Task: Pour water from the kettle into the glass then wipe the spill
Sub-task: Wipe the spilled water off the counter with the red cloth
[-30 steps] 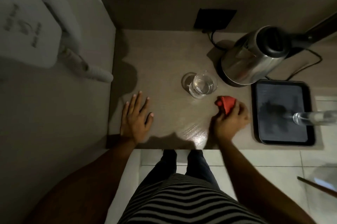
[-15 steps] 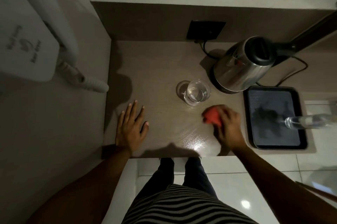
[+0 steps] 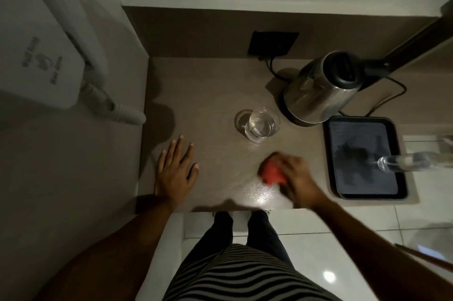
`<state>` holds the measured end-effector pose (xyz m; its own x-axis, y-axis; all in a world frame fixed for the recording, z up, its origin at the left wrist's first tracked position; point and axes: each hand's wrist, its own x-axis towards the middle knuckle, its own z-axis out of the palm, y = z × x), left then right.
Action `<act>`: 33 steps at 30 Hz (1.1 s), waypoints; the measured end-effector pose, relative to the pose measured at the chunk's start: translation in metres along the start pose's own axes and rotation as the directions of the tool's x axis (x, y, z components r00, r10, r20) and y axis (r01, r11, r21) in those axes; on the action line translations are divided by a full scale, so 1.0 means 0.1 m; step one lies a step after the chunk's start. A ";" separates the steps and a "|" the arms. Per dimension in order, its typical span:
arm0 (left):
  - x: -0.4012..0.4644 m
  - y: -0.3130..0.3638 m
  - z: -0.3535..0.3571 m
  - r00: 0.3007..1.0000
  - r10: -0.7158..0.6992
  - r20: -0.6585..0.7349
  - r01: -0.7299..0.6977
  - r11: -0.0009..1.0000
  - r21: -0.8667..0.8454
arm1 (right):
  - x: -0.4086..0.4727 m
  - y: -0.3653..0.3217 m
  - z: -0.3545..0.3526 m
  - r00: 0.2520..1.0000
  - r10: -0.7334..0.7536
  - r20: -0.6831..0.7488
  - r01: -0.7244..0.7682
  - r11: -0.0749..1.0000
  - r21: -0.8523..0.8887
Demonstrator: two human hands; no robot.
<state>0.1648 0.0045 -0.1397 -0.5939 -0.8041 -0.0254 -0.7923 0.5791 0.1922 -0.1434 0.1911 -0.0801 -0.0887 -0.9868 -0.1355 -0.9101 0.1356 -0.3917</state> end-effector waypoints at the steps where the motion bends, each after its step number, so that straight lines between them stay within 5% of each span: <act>1: 0.00 0.00 0.00 1.000 0.002 0.000 -0.002 1.000 -0.001 | 0.04 0.16 -0.10 0.986 0.153 -0.066 -0.151 0.988 0.040; 4: 0.01 -0.01 0.00 1.000 0.011 0.012 -0.011 1.000 -0.020 | 0.18 0.26 -0.14 0.818 0.539 -0.199 -0.512 0.841 0.172; 8: 0.01 -0.01 0.02 1.000 -0.002 0.020 0.003 1.000 -0.014 | 0.29 -0.32 0.29 0.603 0.724 -0.334 -0.658 0.689 0.305; 11: 0.00 0.03 0.01 1.000 -0.001 0.022 0.001 1.000 -0.011 | 0.17 -1.09 0.68 0.714 0.677 -0.179 -0.526 0.687 0.501; 13: 0.01 0.03 -0.01 1.000 0.010 0.028 -0.010 1.000 -0.015 | 0.05 -1.62 0.76 0.905 0.380 -0.190 -0.232 0.817 0.528; 15: 0.03 0.03 -0.03 0.999 0.010 0.037 -0.008 1.000 -0.030 | -0.07 -1.87 0.78 0.963 0.000 -0.270 0.144 0.846 0.514; 16: 0.03 0.02 -0.02 0.999 0.005 0.040 -0.004 0.999 -0.040 | -0.10 -1.88 0.77 0.970 -0.057 -0.237 0.185 0.806 0.562; 20: 0.00 -0.01 0.01 0.999 0.001 0.043 0.001 0.999 -0.034 | -0.06 -1.22 0.48 0.913 0.342 -0.223 -0.124 0.754 0.646; 24: 0.02 -0.02 0.01 0.996 -0.006 0.090 0.008 1.000 -0.022 | 0.18 -0.37 -0.06 0.651 0.652 -0.388 -0.301 0.692 0.657; 29: 0.03 0.00 0.03 0.991 -0.034 0.131 0.031 0.999 0.028 | 0.28 -0.70 0.37 0.804 0.498 -0.324 -0.259 0.785 0.563; 33: 0.04 0.04 -0.04 0.992 -0.034 0.123 0.029 0.999 0.046 | 0.01 -1.47 0.74 0.919 0.150 -0.365 0.071 0.847 0.527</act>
<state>0.1599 0.0029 -0.1355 -0.5792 -0.8008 -0.1527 -0.8146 0.5612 0.1464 0.0207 0.1764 -0.0902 -0.3656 -0.9188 0.1488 -0.5634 0.0912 -0.8211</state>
